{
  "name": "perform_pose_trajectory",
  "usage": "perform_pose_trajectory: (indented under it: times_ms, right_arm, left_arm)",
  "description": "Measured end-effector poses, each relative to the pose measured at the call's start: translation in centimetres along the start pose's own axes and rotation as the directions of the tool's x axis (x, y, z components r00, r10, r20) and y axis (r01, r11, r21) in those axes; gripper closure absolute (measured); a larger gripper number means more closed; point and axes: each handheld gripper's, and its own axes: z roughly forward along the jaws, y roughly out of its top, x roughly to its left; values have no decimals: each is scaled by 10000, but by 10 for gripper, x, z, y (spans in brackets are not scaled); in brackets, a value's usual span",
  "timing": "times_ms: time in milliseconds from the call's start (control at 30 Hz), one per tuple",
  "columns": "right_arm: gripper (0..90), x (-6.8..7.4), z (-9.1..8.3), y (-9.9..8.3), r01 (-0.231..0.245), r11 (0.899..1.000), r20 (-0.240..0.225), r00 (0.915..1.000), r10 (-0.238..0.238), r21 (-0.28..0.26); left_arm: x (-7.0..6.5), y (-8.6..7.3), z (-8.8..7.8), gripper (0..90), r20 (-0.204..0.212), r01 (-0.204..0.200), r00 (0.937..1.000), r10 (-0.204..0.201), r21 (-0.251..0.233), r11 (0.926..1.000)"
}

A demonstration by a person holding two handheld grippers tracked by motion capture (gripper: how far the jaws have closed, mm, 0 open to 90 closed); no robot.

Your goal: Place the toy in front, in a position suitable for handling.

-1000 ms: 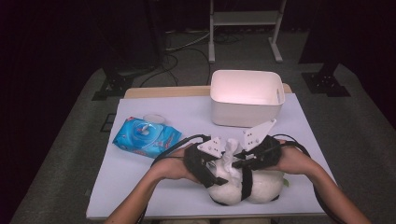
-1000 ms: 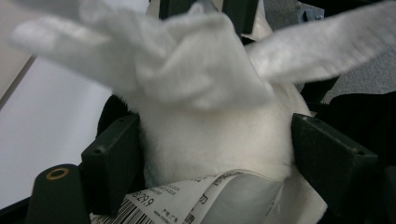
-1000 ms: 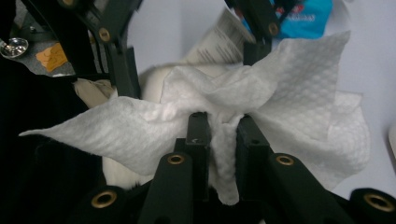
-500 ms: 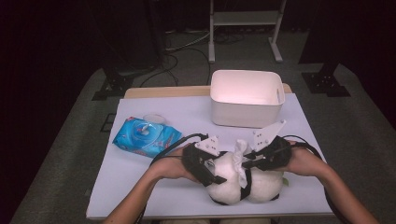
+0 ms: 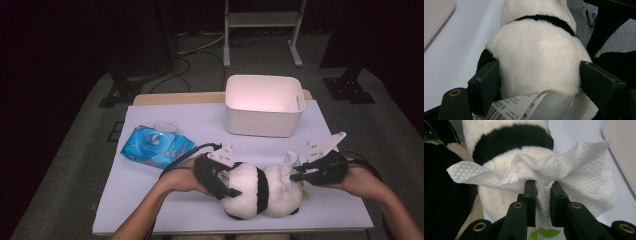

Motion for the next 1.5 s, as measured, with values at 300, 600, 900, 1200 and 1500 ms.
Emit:
perform_pose_trajectory:
  times_ms: [300,600,900,1200,1500]
  right_arm:
    - [775,4,15,-3,-95,9995,-307,9995,86,-303]
    - [775,11,19,-3,101,9986,-372,9992,-120,-527]
    - [775,12,27,7,458,9977,-394,9981,-478,-505]
    - [774,8,31,9,456,9973,-396,9981,-479,-574]
    - [774,1,28,3,186,9951,-265,9994,-213,-967]
  left_arm:
    - [2,2,-3,153,48,210,9998,-210,156,9997]
    - [8,13,-1,87,224,524,9984,-527,137,9985]
    - [17,21,13,55,229,614,9977,-632,731,9954]
    - [24,18,26,47,534,617,9962,-685,1197,9909]
    - [26,24,18,339,308,101,9994,-141,1275,9918]
